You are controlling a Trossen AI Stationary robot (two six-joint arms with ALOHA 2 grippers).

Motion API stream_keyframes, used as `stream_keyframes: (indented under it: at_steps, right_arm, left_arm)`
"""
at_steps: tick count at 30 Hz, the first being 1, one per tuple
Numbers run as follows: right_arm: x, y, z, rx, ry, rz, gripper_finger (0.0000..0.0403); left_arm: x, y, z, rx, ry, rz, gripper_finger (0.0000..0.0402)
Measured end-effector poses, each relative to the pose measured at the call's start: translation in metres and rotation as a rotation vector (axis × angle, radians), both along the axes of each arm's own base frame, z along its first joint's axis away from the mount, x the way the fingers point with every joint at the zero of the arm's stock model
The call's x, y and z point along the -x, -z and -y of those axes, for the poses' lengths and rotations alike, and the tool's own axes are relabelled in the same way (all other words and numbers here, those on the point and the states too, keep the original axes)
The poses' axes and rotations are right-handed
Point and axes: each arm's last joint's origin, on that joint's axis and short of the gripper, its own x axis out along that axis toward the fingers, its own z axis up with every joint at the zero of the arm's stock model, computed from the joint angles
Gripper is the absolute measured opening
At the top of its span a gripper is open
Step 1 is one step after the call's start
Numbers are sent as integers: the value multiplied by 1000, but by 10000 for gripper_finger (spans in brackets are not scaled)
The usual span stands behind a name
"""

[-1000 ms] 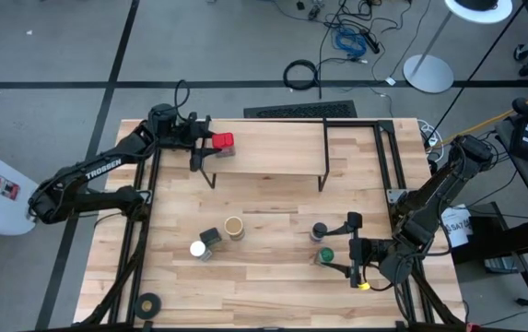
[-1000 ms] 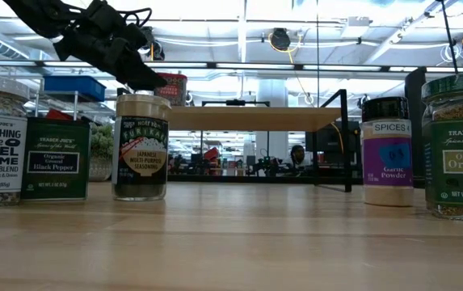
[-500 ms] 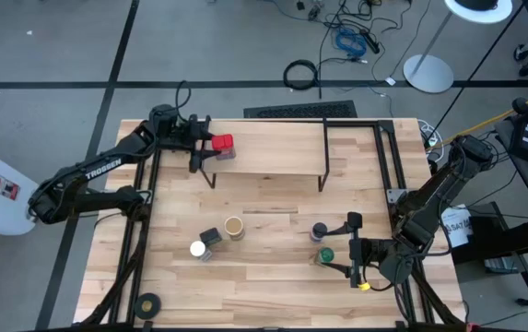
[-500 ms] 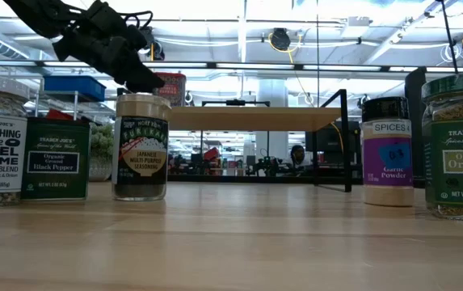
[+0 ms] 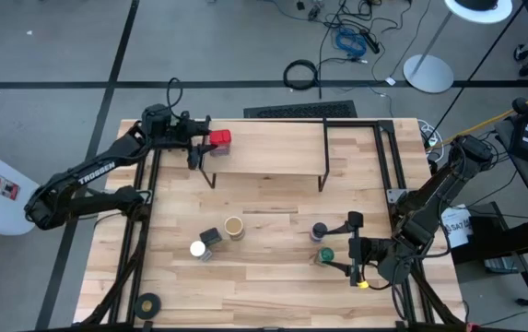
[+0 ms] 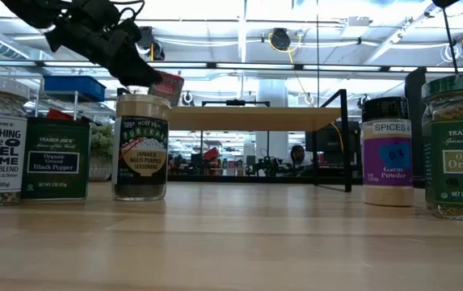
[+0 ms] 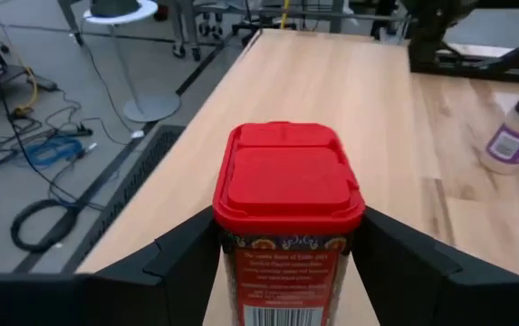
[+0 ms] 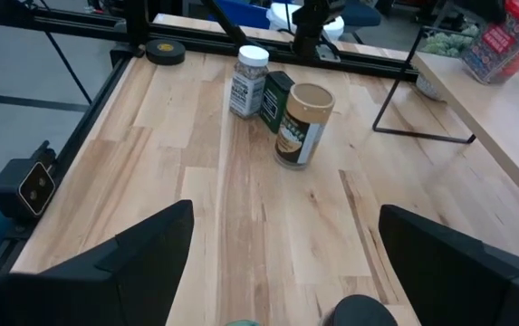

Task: Shelf spices
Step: Put the red seasoning can on the shelf

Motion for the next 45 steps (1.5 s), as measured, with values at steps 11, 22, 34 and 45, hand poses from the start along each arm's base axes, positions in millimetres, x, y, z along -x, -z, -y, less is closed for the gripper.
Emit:
stream_keyframes:
  at_steps: [11, 22, 34, 45]
  right_arm:
    - [0, -1, 0, -8, 0, 7, 341]
    - [0, -1, 0, -5, 0, 8, 341]
    - [0, -1, 0, 0, -1, 8, 341]
    - [-4, -1, 3, 18, 13, 8, 341]
  left_arm:
    - [12, -17, 22, -10, 22, 58, 245]
    - [21, -27, 33, -51, 14, 108, 245]
    - [9, -30, 41, 39, -132, 142, 247]
    - [-16, -33, 75, -139, -96, 128, 343]
